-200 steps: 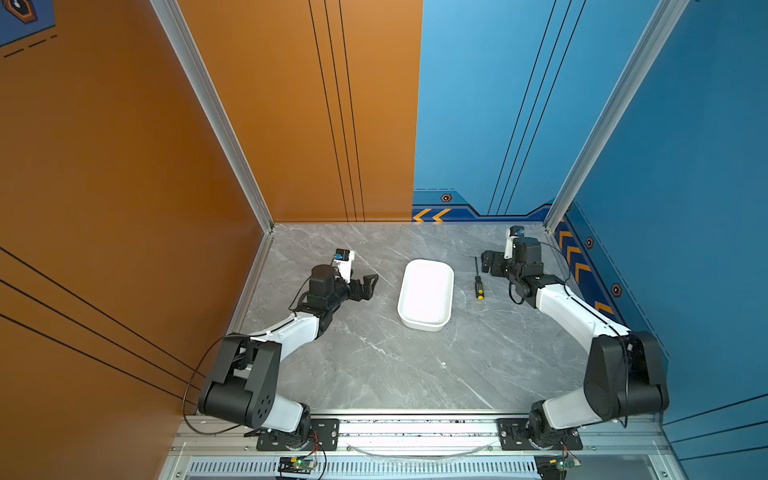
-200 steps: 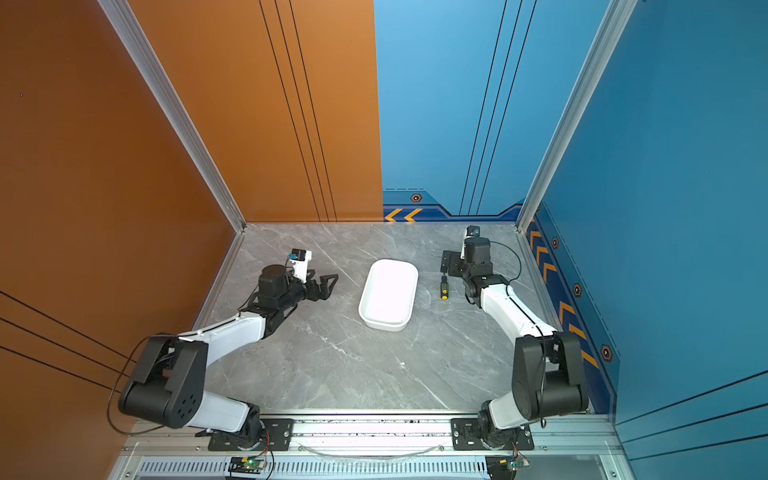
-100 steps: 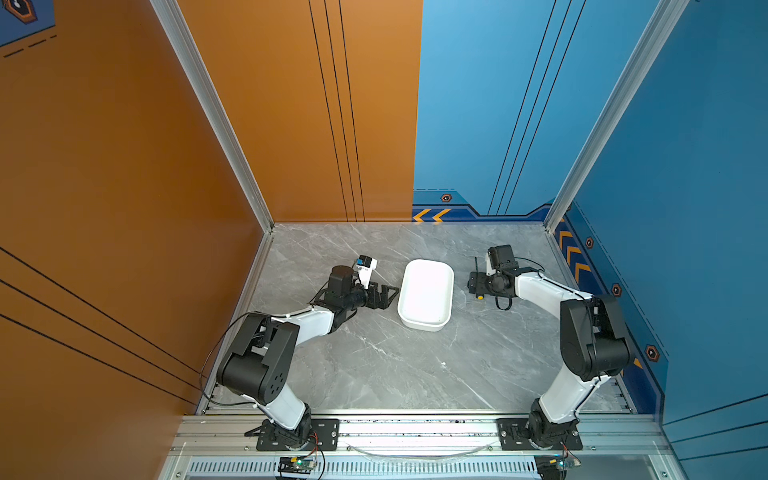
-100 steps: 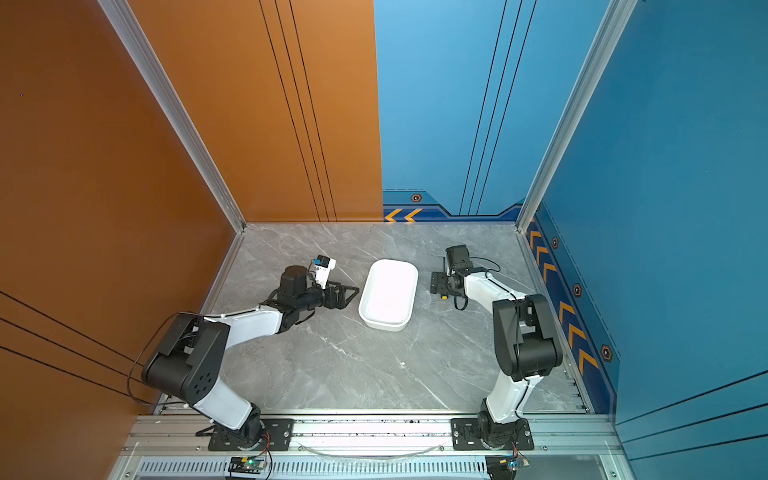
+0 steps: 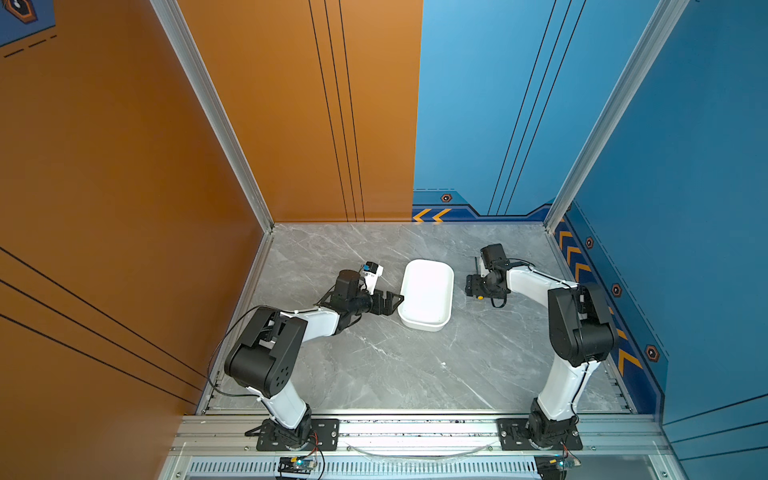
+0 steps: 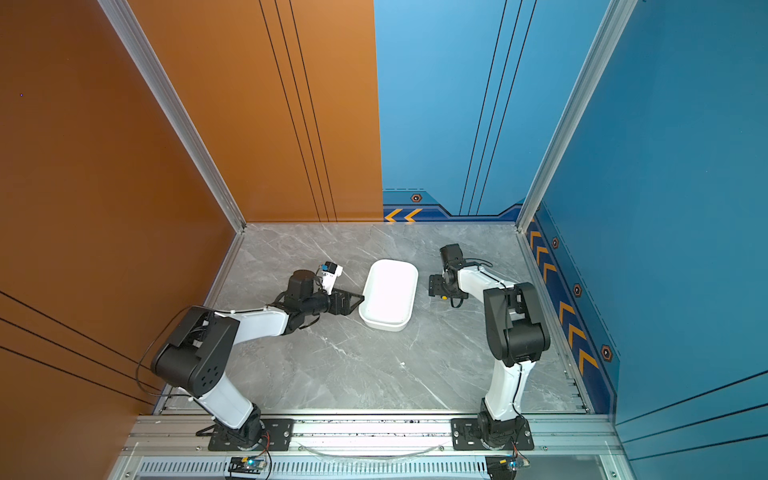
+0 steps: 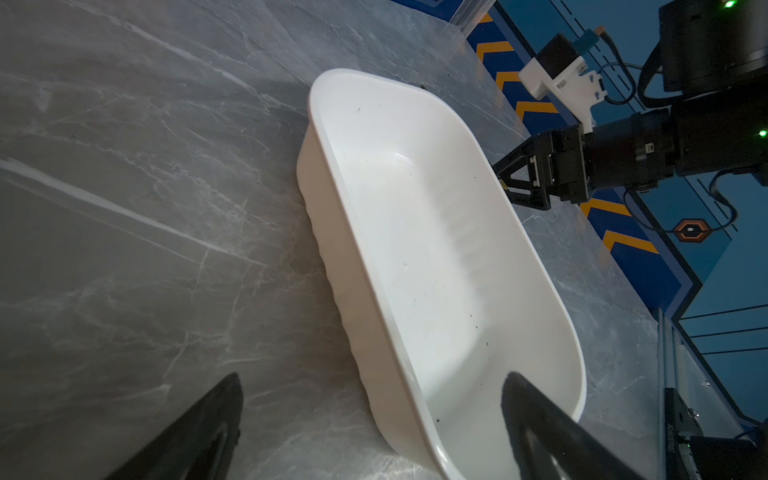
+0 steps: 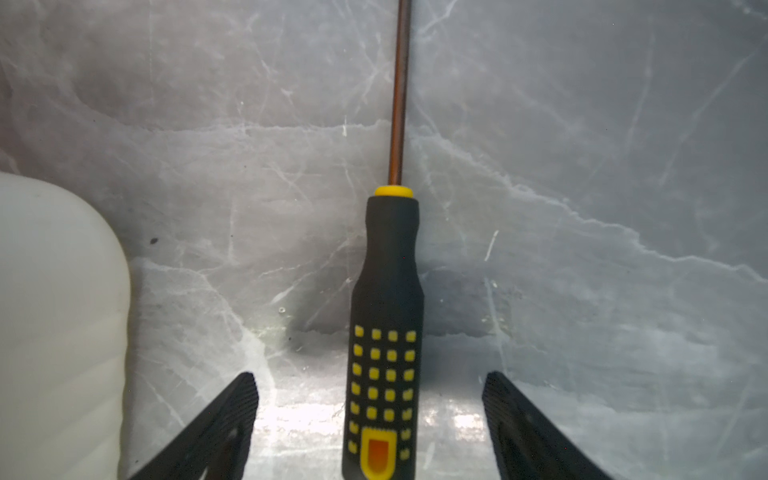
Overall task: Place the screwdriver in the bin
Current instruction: 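Close the right gripper on the screwdriver handle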
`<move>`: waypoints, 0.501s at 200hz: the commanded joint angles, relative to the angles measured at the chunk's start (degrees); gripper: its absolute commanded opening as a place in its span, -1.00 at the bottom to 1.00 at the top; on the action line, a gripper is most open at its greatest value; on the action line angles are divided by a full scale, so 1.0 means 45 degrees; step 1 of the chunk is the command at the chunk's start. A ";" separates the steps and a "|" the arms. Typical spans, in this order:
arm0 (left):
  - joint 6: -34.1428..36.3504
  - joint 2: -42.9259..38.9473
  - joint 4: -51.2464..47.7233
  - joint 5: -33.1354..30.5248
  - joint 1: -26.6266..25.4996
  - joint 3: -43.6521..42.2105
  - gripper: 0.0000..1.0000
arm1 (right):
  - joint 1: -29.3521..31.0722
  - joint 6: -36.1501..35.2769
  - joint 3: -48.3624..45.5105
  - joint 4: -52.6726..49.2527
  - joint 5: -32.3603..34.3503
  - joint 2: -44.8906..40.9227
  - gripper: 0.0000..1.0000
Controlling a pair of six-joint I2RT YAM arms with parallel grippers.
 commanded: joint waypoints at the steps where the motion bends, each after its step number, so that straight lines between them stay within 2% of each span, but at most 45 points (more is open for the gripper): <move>1: -0.0274 0.0270 0.0025 0.0395 -0.0065 0.0456 0.96 | 0.0052 -0.0229 0.0476 -0.0707 0.0284 0.0348 0.60; 73: -0.1064 0.0494 0.0006 0.0481 -0.0301 0.0575 0.96 | 0.0046 -0.0536 0.0967 -0.1377 0.0481 0.0776 0.06; 100: -0.1108 0.0888 0.0006 0.0541 -0.0441 0.0872 0.96 | 0.0031 -0.0585 0.1112 -0.1451 0.0484 0.0942 -0.01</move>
